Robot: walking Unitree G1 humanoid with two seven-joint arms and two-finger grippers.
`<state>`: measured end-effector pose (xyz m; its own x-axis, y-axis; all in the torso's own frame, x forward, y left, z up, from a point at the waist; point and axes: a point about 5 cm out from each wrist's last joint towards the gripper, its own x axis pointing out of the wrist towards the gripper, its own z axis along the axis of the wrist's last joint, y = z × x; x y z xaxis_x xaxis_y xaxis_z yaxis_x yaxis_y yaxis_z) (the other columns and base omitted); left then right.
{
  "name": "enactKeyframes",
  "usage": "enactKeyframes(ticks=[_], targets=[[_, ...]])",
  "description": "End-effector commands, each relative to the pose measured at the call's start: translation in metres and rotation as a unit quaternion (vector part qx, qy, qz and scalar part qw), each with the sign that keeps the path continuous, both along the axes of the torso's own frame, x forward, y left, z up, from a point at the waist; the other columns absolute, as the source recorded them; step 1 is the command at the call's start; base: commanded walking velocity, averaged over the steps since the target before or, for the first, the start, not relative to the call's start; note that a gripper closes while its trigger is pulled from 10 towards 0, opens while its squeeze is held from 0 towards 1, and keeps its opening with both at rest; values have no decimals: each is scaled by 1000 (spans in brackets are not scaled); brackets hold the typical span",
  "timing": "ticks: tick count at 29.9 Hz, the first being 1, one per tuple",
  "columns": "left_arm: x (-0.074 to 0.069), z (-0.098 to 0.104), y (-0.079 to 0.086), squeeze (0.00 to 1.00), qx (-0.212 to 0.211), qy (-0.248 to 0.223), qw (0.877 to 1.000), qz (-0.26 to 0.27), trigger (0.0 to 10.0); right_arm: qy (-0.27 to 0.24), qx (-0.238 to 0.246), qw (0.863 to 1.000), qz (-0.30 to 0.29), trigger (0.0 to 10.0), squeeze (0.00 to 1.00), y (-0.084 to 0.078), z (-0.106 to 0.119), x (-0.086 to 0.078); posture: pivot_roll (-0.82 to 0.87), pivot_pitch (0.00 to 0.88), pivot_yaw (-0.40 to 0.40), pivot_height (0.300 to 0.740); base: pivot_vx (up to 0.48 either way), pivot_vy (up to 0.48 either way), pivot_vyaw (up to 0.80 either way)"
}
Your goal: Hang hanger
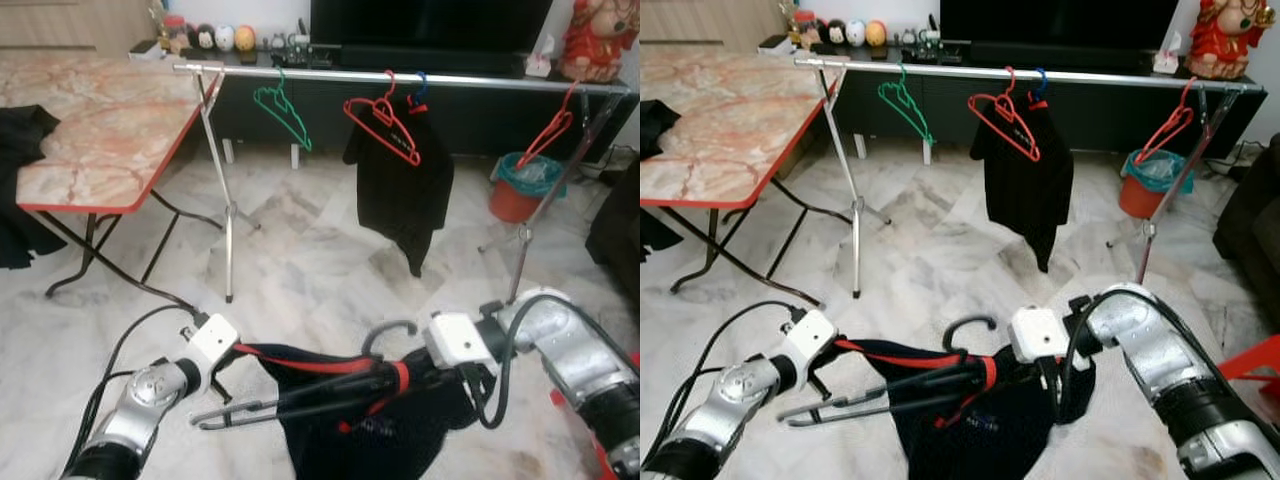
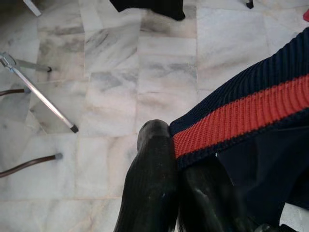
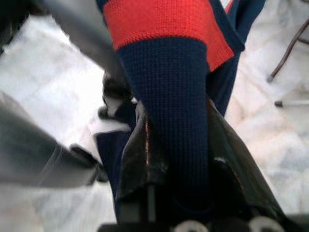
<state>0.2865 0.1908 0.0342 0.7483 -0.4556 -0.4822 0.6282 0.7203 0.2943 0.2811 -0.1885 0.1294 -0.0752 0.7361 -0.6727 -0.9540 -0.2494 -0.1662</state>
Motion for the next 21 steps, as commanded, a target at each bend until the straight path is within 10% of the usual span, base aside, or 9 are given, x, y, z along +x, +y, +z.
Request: enactKeyframes(ticks=[1,6,21], targets=[[-6,-6,43,0,54,22,996,74,10000,-15,-66,998,-19,10000,0,-26,8,2,66,0,29,740,0,0,0],[-6,-7,40,0,64,22,996,65,10000,-88,-187,978,-32,10000,0,-39,3,14,64,0,29,740,0,0,0],[-11,-15,39,0,79,39,995,55,10000,-216,-223,946,-95,10000,0,-25,19,40,65,0,26,740,0,0,0]])
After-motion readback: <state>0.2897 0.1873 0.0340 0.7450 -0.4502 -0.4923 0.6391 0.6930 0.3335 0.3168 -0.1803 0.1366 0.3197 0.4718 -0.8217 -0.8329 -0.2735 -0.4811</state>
